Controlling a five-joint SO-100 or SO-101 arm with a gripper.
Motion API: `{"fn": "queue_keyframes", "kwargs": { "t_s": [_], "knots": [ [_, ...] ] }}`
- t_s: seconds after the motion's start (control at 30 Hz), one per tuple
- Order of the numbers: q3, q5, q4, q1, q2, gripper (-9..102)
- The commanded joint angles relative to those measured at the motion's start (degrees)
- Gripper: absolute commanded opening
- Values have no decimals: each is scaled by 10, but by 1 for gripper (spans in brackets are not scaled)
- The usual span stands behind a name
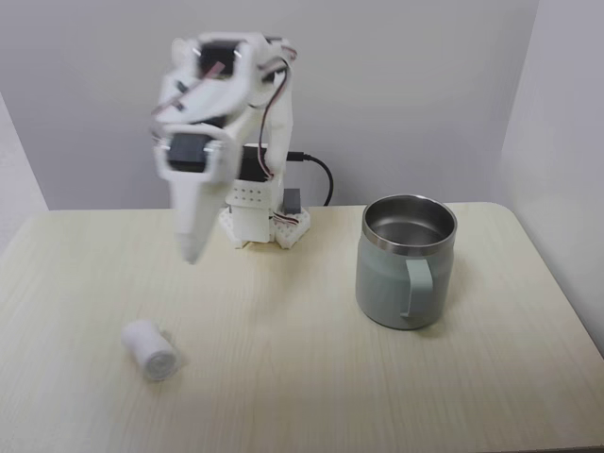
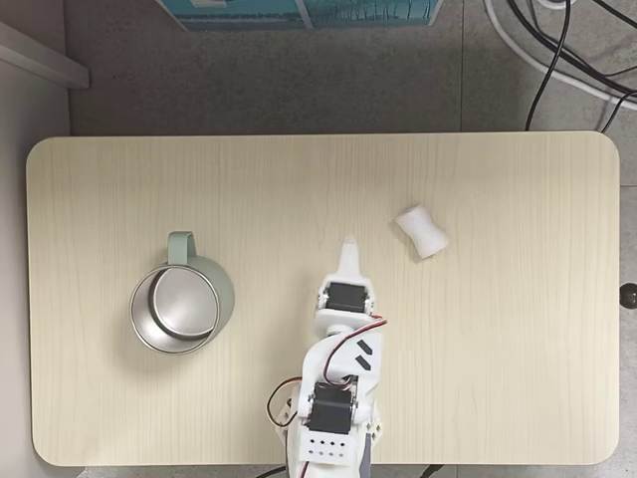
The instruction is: Grasp a dressing and put it in the cup.
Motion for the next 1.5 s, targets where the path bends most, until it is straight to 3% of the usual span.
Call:
{"fn": "queue_keyframes", "kwargs": {
  "t_s": [0.0,0.2,0.57,1.03,1.17,1.3,1.47],
  "knots": [
    [102,0,36,49,105,17],
    [98,-16,61,105,178,30],
    [64,20,-40,114,344,30],
    [126,-1,-3,98,504,29],
    [126,-4,-3,99,504,24],
    [123,-2,-4,102,498,1],
    [111,10,8,99,433,0]
  ]
}}
